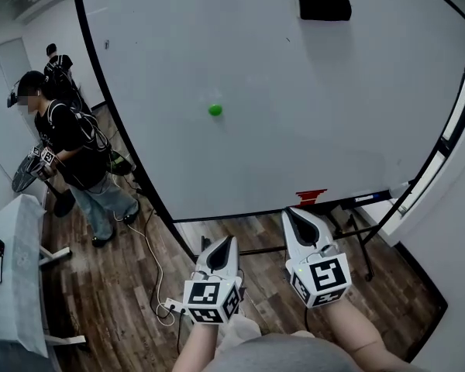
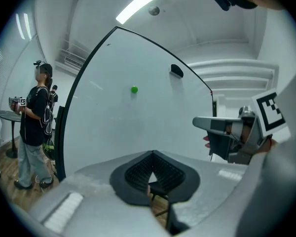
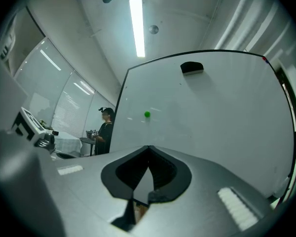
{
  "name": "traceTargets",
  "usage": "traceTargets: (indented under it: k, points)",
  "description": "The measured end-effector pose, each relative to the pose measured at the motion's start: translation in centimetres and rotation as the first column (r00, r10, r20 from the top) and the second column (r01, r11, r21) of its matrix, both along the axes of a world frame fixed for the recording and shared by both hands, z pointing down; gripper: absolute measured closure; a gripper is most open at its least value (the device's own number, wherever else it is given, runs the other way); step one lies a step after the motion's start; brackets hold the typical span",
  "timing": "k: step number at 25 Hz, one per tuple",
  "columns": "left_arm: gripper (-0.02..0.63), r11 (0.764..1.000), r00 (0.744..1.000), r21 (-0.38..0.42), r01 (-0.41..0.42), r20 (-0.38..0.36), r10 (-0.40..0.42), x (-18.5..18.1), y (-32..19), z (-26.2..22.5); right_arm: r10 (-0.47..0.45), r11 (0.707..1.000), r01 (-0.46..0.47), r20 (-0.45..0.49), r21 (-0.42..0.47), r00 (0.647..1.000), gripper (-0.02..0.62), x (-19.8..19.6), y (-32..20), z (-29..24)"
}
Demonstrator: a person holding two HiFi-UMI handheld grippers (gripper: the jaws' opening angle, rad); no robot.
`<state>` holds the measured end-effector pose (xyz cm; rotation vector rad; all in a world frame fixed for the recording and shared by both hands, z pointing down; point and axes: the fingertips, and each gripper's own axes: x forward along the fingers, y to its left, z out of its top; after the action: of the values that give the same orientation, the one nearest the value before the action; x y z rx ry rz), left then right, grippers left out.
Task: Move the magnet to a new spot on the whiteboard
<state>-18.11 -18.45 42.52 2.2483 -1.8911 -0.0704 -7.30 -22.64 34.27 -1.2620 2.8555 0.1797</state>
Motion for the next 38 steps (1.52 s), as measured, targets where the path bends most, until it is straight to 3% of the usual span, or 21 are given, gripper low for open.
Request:
traceTargets:
  k: [14,28,38]
  points:
    - [0.601,0.999,1.0,-0.033,-0.001,-0.018,0.001,8.0,8.7,1.9,0.011,0.998,-0.012,-0.019,-0.064,1.0,0.594,8.9,8.5,3.7]
    - [0.601,0.998,1.0,-0.056,0.019,-0.016,-0.02,10.8,16.0,4.0,-0.004,0.994,0.001,-0.02,-0.11,1.0,0.594,12.0,15.1,6.8]
    - [0.601,0.997,0.999,-0.065,0.043,-0.015,-0.044,11.2,17.5,4.4,-0.065,0.988,0.058,-0.044,-0.144,0.997,0.595,12.0,16.9,7.0]
